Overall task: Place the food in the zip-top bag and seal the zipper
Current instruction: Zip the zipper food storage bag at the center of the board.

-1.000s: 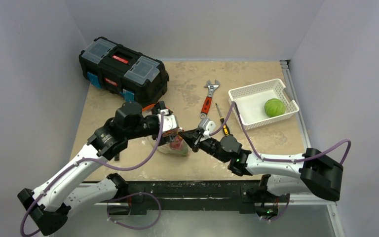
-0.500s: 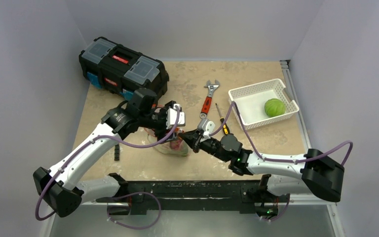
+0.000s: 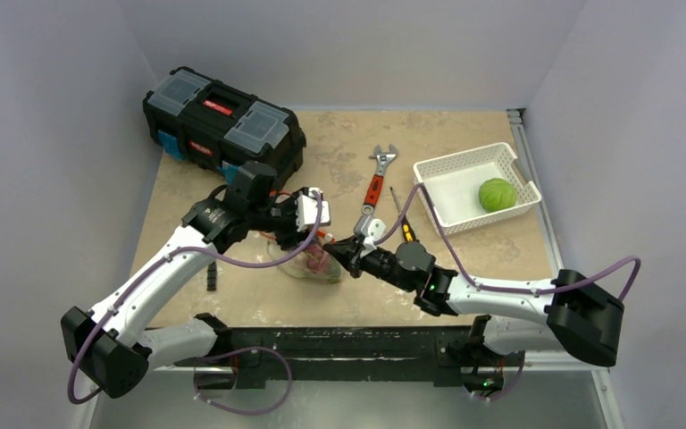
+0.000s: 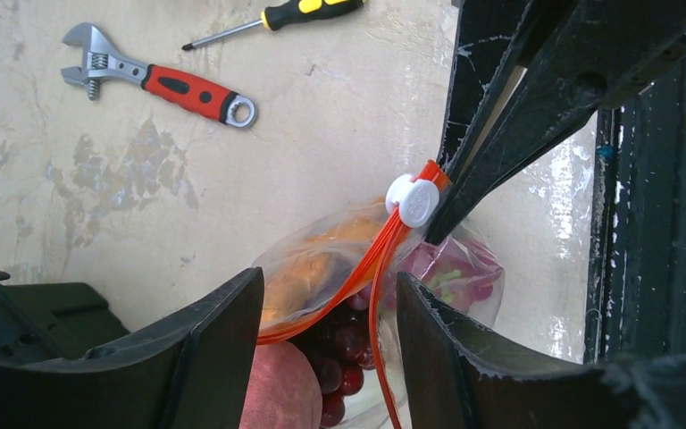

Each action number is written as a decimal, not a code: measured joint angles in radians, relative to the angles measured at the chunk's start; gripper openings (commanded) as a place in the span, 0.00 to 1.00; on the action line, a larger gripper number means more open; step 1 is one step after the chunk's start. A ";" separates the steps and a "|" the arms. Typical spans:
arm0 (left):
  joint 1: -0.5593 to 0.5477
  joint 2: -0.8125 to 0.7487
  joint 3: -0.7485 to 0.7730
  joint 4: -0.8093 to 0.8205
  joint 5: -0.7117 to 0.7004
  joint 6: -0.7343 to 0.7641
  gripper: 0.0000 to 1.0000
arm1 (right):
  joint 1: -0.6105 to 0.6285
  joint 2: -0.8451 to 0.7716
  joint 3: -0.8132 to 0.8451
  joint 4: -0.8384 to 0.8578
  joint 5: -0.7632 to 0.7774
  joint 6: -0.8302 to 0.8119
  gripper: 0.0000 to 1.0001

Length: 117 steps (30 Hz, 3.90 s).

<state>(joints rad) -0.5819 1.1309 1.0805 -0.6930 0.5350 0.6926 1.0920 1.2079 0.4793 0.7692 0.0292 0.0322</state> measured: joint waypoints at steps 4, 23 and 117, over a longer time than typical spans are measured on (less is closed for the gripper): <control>0.004 -0.027 -0.023 0.041 0.003 -0.008 0.63 | 0.000 0.002 0.019 -0.036 -0.007 0.001 0.00; 0.014 -0.051 -0.037 0.047 0.073 -0.053 0.46 | -0.004 -0.023 0.108 -0.236 -0.069 -0.045 0.00; 0.027 -0.104 -0.045 0.010 0.030 -0.079 0.00 | -0.092 0.112 0.588 -0.832 -0.158 0.116 0.16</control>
<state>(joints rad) -0.5552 1.0267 1.0359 -0.6834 0.5648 0.6136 1.0000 1.3197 1.0676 -0.0631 -0.1291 0.1486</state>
